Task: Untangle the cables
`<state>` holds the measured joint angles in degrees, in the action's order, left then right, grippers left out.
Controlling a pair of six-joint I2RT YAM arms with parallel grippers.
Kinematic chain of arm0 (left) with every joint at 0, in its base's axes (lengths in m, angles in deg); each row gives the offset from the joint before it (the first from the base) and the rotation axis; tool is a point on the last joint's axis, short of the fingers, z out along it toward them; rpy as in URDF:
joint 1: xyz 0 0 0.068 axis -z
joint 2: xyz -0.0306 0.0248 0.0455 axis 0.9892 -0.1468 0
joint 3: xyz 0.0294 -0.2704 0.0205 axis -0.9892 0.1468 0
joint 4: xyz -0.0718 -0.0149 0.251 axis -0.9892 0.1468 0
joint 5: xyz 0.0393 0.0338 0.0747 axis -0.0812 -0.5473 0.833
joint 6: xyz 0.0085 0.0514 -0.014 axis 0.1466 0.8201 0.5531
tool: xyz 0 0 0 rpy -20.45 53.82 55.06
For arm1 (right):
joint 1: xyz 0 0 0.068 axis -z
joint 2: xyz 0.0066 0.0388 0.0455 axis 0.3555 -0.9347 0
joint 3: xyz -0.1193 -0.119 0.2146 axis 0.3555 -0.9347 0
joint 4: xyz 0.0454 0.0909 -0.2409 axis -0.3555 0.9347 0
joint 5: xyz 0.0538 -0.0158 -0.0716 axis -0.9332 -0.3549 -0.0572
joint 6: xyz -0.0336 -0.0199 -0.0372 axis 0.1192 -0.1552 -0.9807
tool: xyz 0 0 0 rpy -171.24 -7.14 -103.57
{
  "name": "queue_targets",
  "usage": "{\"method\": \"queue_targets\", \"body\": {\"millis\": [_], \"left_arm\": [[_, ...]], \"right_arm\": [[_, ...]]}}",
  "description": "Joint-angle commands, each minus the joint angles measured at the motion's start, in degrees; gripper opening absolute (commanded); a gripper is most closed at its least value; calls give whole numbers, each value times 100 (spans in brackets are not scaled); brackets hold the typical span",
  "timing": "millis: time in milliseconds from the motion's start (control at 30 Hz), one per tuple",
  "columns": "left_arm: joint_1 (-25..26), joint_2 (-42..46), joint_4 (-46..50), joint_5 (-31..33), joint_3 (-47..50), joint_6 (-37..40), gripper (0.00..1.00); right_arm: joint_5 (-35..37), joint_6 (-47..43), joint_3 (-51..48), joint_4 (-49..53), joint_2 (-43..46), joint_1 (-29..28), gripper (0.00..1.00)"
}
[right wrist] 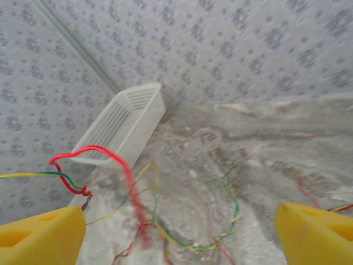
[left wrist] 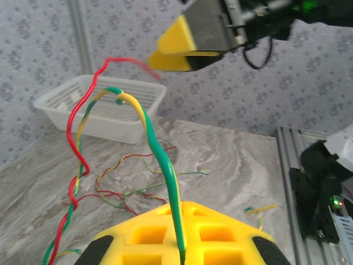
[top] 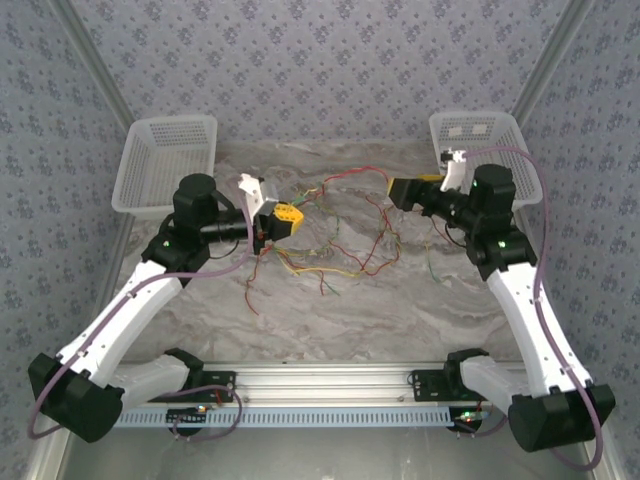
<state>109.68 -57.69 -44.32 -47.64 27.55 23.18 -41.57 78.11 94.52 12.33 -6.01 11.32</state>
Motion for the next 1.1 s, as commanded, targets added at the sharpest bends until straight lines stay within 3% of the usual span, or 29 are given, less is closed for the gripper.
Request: {"method": "queue_targets", "body": {"millis": [0,167,300,467,633,733,833,933,1000,1033,1067], "left_arm": [[27,98,-261,-472,68,232,0],[100,-37,-340,-510,98,234,0],[129,-104,-244,-462,69,317,0],[149,-168,-343,-378,115,292,0],[207,-292,-405,-344,89,269,0],[220,-332,-451,-309,105,256,0],[222,-344,-456,-260,125,272,0],[226,-333,-495,-188,174,286,0],[220,-336,-504,-159,199,308,0],[220,-342,-503,-154,203,317,0],[220,-350,-511,-141,209,317,0]], "right_arm": [[-852,591,426,-146,-390,3,91],[-1267,1331,129,-1244,-787,-123,89],[-1499,1184,218,-1368,-911,-293,89],[-1705,1195,373,-1322,-1159,-474,72],[-2101,815,645,-1080,-1503,-898,79],[-2094,614,887,-880,-1665,-1113,65],[-1901,677,920,-840,-1771,-1102,41],[-1677,673,933,-816,-1798,-1072,28],[-1431,652,971,-720,-1776,-1057,28],[-1300,672,992,-673,-1768,-1050,33],[-1113,703,1020,-600,-1760,-1034,48]]}}
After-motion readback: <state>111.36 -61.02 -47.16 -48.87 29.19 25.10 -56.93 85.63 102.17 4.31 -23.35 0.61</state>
